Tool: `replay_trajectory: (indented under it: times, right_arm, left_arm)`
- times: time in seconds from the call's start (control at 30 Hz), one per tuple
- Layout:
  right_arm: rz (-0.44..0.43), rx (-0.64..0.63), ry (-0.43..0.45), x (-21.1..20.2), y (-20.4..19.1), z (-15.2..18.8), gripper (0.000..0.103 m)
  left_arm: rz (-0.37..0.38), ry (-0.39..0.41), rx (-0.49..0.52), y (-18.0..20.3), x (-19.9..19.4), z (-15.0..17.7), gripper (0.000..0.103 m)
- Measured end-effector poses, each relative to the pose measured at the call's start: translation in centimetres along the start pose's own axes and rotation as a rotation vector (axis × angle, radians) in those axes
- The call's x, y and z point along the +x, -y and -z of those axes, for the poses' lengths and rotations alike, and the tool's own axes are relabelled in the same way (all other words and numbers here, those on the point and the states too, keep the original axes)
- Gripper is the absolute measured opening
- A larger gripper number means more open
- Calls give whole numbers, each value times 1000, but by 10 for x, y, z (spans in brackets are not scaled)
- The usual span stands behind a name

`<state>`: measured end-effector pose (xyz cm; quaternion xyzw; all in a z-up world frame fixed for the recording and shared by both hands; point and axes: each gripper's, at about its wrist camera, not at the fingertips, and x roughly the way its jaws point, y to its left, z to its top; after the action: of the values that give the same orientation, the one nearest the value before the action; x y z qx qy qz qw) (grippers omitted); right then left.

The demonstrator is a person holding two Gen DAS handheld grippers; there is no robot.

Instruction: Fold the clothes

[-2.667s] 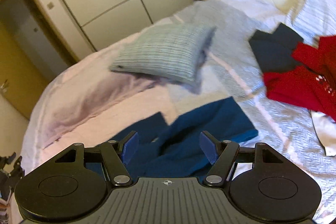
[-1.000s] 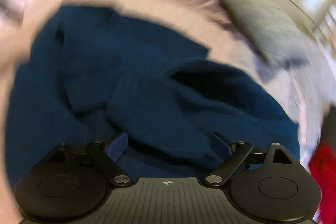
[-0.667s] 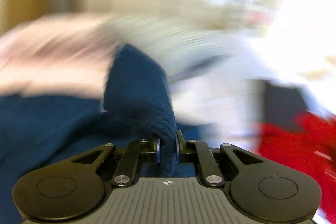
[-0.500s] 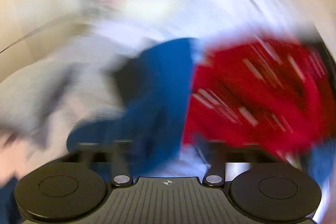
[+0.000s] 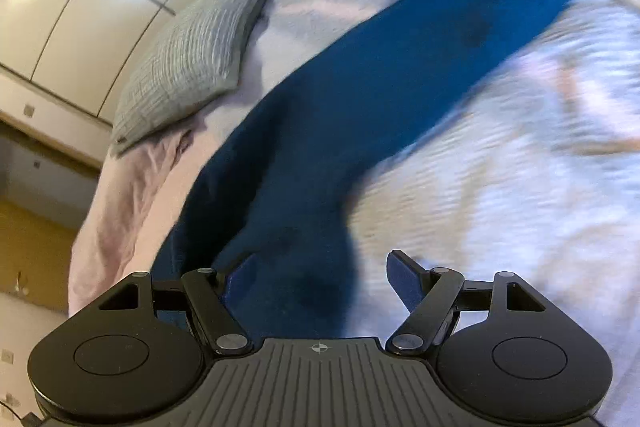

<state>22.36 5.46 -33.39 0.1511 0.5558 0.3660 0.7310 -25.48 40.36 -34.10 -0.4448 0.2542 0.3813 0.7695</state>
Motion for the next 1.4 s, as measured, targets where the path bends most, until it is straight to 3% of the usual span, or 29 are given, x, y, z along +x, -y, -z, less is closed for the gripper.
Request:
replay_trajectory:
  times: [0.13, 0.17, 0.2, 0.23, 0.27, 0.33, 0.43, 0.6, 0.67, 0.7, 0.73, 0.8, 0.9, 1.13, 1.2, 1.3, 1.4]
  right_arm:
    - [24, -8, -7, 31, -6, -6, 73]
    - [29, -30, -9, 35, -9, -6, 66]
    - [53, -67, -24, 41, -14, -7, 25]
    - [74, -100, -39, 46, -19, -7, 11]
    - [77, -122, -47, 49, -24, -5, 10]
    - [43, -195, 3, 43, -39, -9, 9]
    - [-18, -382, 132, 15, -80, -16, 8]
    - [-193, -534, 278, -14, -153, -51, 8]
    - [-166, -461, 243, 0, -169, -66, 9]
    - [-136, -407, 201, 10, -174, -74, 23]
    - [-106, -353, 160, 20, -180, -82, 45]
    - [-52, -261, 83, 37, -190, -93, 65]
    - [-46, -326, 32, 38, -186, -57, 67]
    - [-104, -240, -329, 74, -152, 86, 67]
    - [-68, -181, -350, 84, -141, 112, 67]
    - [-28, -156, -294, 90, -124, 137, 67]
    - [-17, -119, -256, 91, -121, 137, 67]
  left_arm:
    - [22, 37, -69, -6, 14, -10, 60]
    - [17, 31, -73, -6, 20, -12, 53]
    - [12, 21, -69, -6, 27, -14, 42]
    - [11, 7, -53, -5, 34, -15, 15]
    - [13, 5, -31, -4, 37, -17, 9]
    - [15, 45, 7, 2, 33, -21, 9]
    - [51, 170, 29, 11, -1, -31, 8]
    - [71, 390, 184, 48, -74, -73, 9]
    - [64, 434, 175, 59, -88, -101, 18]
    - [42, 423, 188, 63, -87, -109, 21]
    - [20, 411, 202, 68, -87, -118, 23]
    - [-18, 393, 230, 74, -87, -129, 25]
    - [-14, 346, 234, 65, -88, -107, 33]
    - [15, 224, 117, 20, -90, -39, 33]
    - [23, 210, 81, 11, -92, -27, 33]
    - [26, 185, 46, -3, -99, -10, 33]
    - [26, 173, 26, -14, -104, 4, 33]
